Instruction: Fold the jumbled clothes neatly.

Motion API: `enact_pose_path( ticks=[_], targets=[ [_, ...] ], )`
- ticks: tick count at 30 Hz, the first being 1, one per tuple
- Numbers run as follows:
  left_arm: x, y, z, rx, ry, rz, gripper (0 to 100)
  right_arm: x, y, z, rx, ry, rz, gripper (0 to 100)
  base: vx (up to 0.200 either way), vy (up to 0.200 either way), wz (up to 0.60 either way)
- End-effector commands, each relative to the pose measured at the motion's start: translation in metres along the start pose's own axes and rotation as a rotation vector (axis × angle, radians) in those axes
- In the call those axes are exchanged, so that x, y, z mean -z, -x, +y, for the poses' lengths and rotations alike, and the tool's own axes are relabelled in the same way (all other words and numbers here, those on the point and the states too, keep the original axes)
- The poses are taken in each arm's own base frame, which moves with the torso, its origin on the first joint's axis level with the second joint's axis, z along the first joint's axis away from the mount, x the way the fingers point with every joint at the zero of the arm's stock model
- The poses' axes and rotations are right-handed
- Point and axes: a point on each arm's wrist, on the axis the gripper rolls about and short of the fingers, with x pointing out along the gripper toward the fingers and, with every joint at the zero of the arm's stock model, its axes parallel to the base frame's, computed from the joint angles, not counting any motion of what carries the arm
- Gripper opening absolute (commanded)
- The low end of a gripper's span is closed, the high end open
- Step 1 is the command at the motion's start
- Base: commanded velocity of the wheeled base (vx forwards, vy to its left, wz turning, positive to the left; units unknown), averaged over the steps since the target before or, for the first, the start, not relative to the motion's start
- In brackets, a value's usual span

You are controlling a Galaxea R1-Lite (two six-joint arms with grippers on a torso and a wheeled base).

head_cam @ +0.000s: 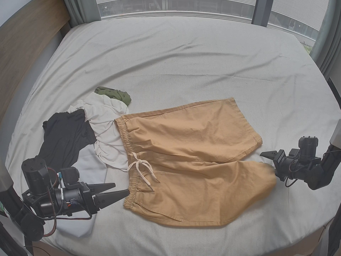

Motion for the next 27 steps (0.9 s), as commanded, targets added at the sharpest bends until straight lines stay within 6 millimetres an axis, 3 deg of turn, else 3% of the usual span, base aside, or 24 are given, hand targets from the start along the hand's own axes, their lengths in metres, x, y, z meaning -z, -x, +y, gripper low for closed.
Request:
enact_pose_path(
  ticks=[1, 10, 11, 27],
  targets=[
    [0.001, 0.000, 0.001, -0.002, 0.004, 0.004, 100, 0.011, 0.002, 0.004, 0.011, 0.006, 0.044, 100, 0.000, 0.000, 0.00],
    [0.001, 0.000, 0.001, -0.002, 0.004, 0.004, 100, 0.004, 0.000, 0.014, -0.027, -0.022, 0.019, 100, 0.000, 0.000, 0.00],
    [0.001, 0.000, 0.001, -0.003, 0.004, 0.003, 100, 0.004, 0.000, 0.014, -0.027, -0.022, 0.019, 0, 0.000, 0.000, 0.00],
    [0.000, 0.000, 0.001, -0.001, 0.002, 0.002, 100, -0.012, -0.004, 0.022, -0.115, -0.042, -0.071, 0, 0.000, 0.000, 0.00]
  ],
)
